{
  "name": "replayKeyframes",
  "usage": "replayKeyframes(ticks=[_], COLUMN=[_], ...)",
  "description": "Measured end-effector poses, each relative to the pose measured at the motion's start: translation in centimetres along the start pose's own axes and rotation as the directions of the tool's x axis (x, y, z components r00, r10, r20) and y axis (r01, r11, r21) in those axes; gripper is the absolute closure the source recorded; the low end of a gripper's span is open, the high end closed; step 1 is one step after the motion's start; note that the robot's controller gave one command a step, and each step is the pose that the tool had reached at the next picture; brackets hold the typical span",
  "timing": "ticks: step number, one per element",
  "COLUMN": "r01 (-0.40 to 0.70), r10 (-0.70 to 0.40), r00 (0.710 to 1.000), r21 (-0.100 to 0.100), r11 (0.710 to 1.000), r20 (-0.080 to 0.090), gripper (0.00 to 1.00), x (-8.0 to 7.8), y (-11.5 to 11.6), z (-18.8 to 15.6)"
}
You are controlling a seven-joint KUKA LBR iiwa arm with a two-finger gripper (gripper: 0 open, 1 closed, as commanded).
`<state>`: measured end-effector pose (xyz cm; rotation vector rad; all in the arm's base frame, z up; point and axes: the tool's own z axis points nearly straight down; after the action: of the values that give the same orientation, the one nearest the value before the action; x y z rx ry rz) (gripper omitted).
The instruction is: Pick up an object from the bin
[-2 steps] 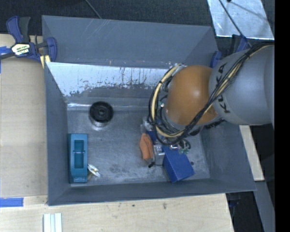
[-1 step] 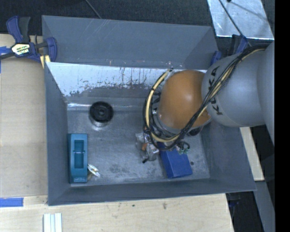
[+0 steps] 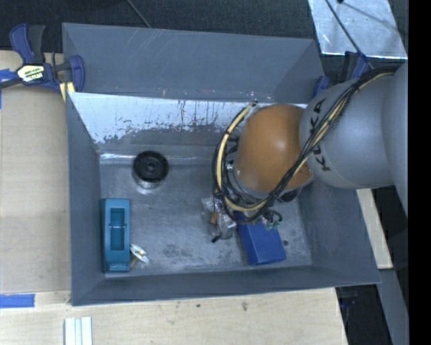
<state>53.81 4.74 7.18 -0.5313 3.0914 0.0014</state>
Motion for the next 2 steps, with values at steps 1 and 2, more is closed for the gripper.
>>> replayKeyframes(ticks=[1, 2], r01=[0.012, -0.046], r10=[-0.012, 0.046], r00=[1.000, 0.999], r21=[-0.003, -0.001], r11=[1.000, 0.999], r20=[-0.007, 0.002], gripper=[1.00, 0.00], x=[2.3, -1.6], y=[-3.8, -2.2], z=[-4.2, -7.7])
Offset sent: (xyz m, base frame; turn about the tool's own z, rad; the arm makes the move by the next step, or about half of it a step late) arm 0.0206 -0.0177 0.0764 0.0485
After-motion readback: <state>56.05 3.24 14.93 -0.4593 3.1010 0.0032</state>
